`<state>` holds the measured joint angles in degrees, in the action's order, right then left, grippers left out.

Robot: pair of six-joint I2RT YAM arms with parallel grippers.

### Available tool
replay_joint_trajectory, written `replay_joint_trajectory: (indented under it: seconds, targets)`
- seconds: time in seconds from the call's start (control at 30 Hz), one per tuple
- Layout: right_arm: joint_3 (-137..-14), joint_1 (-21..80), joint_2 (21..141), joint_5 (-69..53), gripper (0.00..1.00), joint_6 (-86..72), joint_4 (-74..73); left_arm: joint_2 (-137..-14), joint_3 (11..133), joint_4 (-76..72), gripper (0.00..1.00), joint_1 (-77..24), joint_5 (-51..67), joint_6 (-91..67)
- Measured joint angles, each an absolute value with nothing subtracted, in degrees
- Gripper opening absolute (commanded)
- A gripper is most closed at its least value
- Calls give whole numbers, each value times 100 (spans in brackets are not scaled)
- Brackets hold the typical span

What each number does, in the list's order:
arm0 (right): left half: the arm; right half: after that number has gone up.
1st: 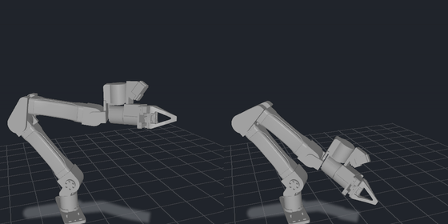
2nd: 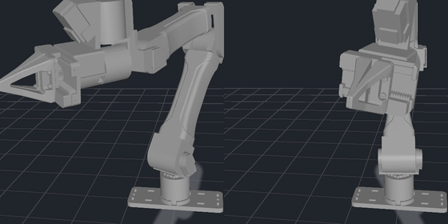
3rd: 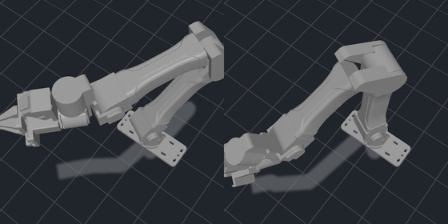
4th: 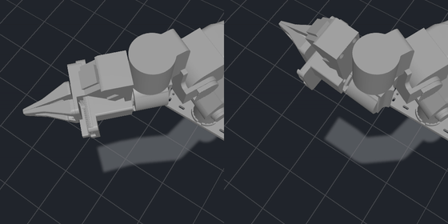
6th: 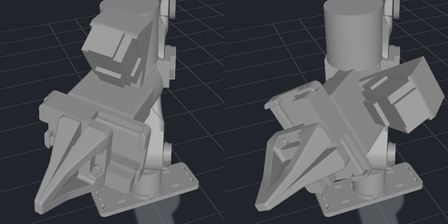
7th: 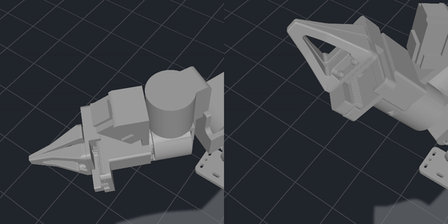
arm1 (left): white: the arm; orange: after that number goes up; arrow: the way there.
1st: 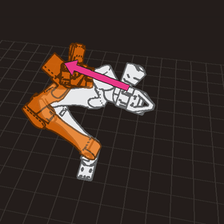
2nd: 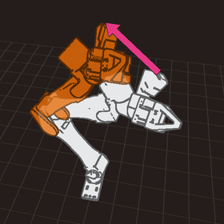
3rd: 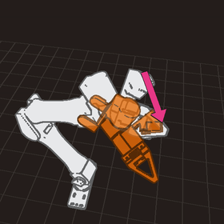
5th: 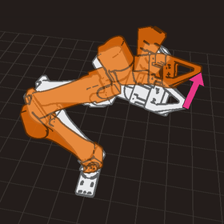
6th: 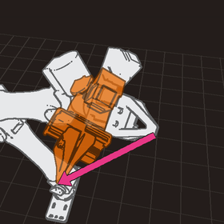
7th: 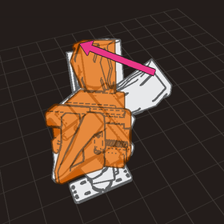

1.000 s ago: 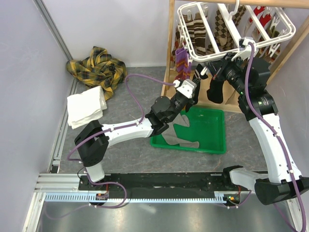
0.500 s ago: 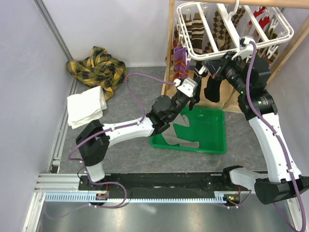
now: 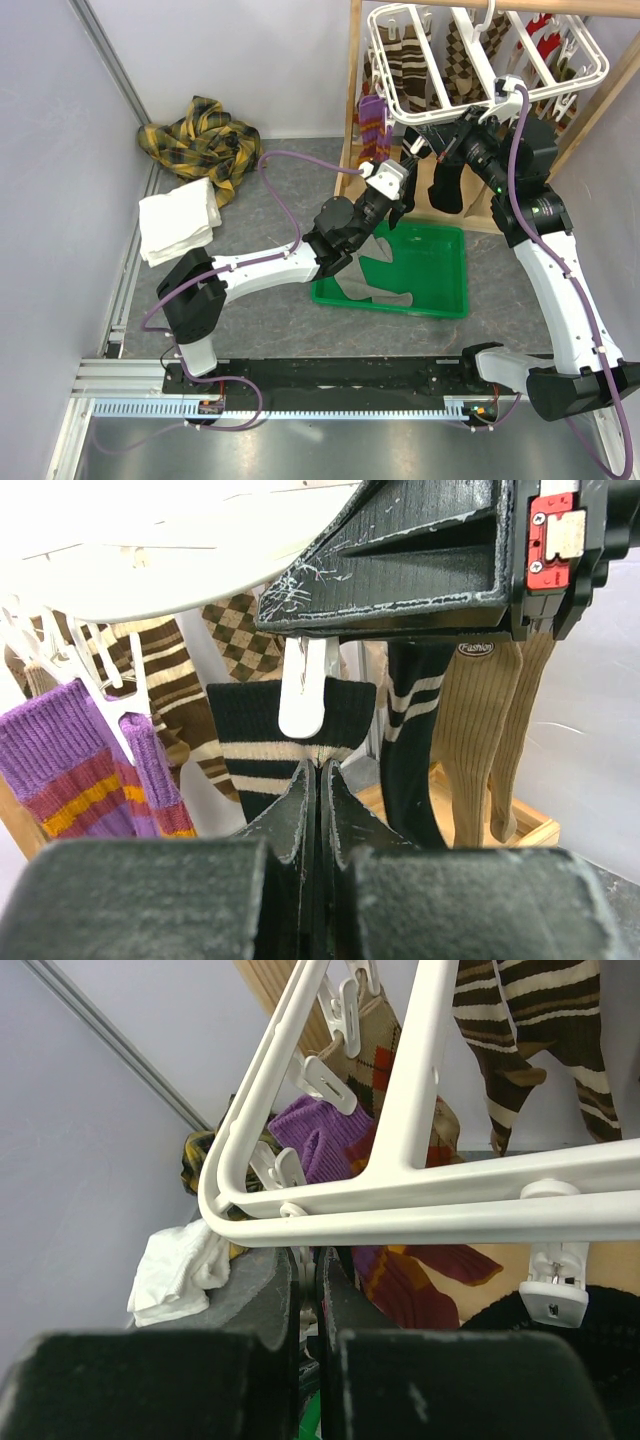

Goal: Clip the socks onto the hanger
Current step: Clamp the sock onto the hanger.

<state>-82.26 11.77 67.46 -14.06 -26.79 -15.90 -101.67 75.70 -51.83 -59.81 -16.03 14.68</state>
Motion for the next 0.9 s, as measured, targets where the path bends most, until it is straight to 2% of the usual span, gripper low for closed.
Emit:
replay_joint_trajectory:
  seconds: [0.1,0.27,0.37,0.63,0.7,0.8,0.83,0.9]
  targets:
    - [-8226,1177,6746,-1404,13,-2683,-1590,-10167,7572,-5201,2,-5981,-1603,1468]
    - [-8226,1177,6746,-1393,16,-2685,-1592,-10167,7638,-5203,2,-5981,-1603,1466]
    - [-8226,1177,6746,-1389,30,-2694,-1594,-10167,7690,-5210,2,-5981,-1603,1466]
    - [-8226,1179,6744,-1433,54,-2703,-1699,-10167,7730,-5179,2,-5981,-1599,1466]
    - [-8226,1188,6740,-1461,61,-2687,-1798,-10167,7749,-5188,5,-5981,-1599,1463]
    - [-8226,1188,6700,-1476,70,-2672,-1863,-10167,7773,-5190,21,-5981,-1599,1461]
    - [-8226,1188,6678,-1476,72,-2672,-1868,-10167,7780,-5190,31,-5979,-1599,1450]
    - [-8226,1188,6611,-1474,77,-2633,-1876,-10167,7787,-5188,39,-5981,-1599,1437]
